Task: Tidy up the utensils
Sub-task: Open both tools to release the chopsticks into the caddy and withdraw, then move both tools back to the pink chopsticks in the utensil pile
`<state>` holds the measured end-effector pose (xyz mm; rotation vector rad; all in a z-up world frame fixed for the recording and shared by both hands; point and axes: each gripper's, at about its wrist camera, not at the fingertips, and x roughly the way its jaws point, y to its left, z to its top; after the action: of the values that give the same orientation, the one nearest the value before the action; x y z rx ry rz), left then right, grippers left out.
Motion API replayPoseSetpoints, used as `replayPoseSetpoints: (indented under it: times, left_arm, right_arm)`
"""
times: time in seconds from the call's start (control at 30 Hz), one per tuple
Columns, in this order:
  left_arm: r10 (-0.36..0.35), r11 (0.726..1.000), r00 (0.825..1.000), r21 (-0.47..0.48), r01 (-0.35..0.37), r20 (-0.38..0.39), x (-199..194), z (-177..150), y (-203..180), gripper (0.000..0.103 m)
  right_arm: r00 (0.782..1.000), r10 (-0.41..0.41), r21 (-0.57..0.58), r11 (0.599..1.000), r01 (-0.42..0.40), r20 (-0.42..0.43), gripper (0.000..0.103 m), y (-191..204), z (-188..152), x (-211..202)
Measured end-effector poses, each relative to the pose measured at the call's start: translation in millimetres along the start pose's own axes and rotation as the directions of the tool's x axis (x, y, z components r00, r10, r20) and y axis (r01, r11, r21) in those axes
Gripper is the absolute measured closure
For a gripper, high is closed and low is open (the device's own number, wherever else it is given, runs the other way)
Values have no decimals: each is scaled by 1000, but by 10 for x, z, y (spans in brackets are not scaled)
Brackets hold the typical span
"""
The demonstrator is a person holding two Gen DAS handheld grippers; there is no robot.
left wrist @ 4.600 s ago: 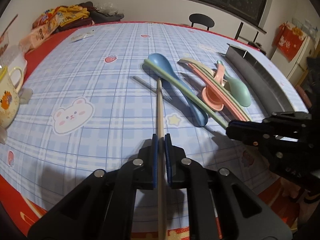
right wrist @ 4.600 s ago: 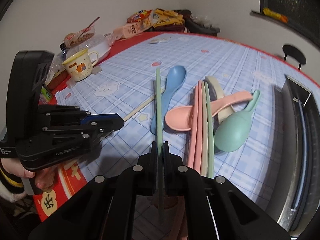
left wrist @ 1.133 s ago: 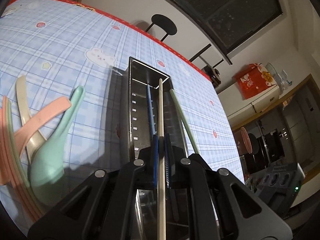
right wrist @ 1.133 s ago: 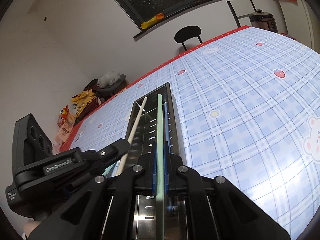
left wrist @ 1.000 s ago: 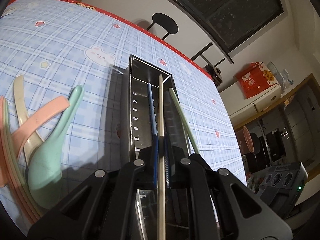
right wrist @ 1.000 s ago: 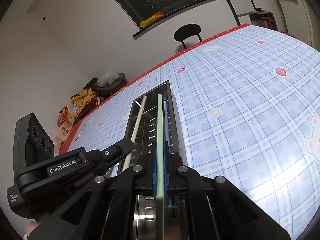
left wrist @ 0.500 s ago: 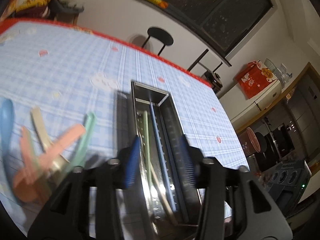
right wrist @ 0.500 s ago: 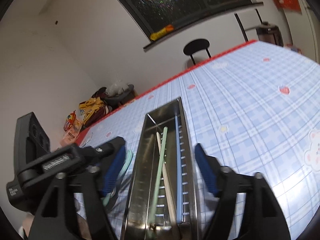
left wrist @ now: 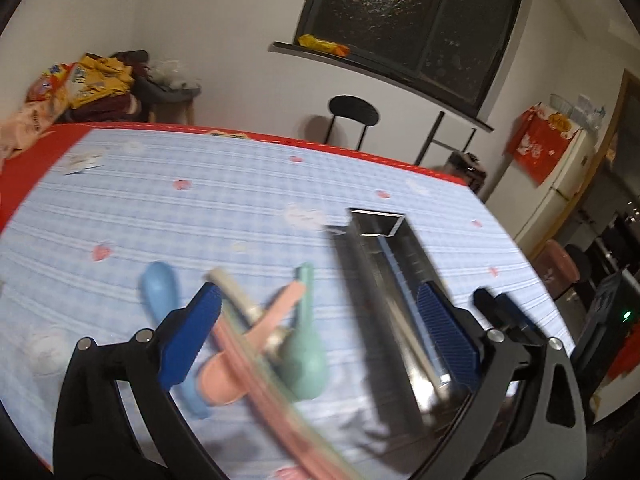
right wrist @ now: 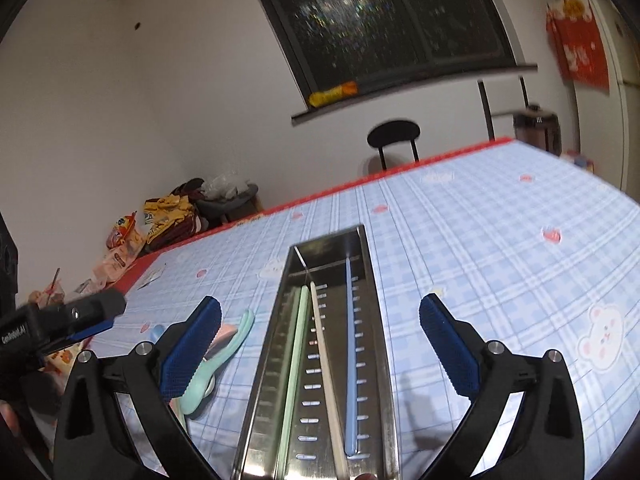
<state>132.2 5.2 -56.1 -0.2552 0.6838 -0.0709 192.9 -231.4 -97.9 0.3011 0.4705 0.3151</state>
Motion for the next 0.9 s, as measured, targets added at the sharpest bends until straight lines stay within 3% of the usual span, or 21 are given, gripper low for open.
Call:
replayPoseSetpoints:
  times: [0.43,0.6,0.77,0.9]
  left_arm:
    - [156,988,988,25,-155,-5,-501,-426,830,6]
    - [168,982,986,86,-166,-7,-575,-606,990,6]
    - [136,983,991,121,-137,11,-655,-693,1004,6]
    - [81,987,997,141,-80,-2,-673,-776,1024,7]
  right_arm:
    - [989,128,-107,987,-120,74,6,377,-92,-161]
    - [983,155,-217,961,-173,-95,6,753,-203,-168]
    - [956,223,-273,923,-270,-192,7,1024,-423,-206]
    - [932,212,-320,897,-305,-293,36,1230,-614,-177]
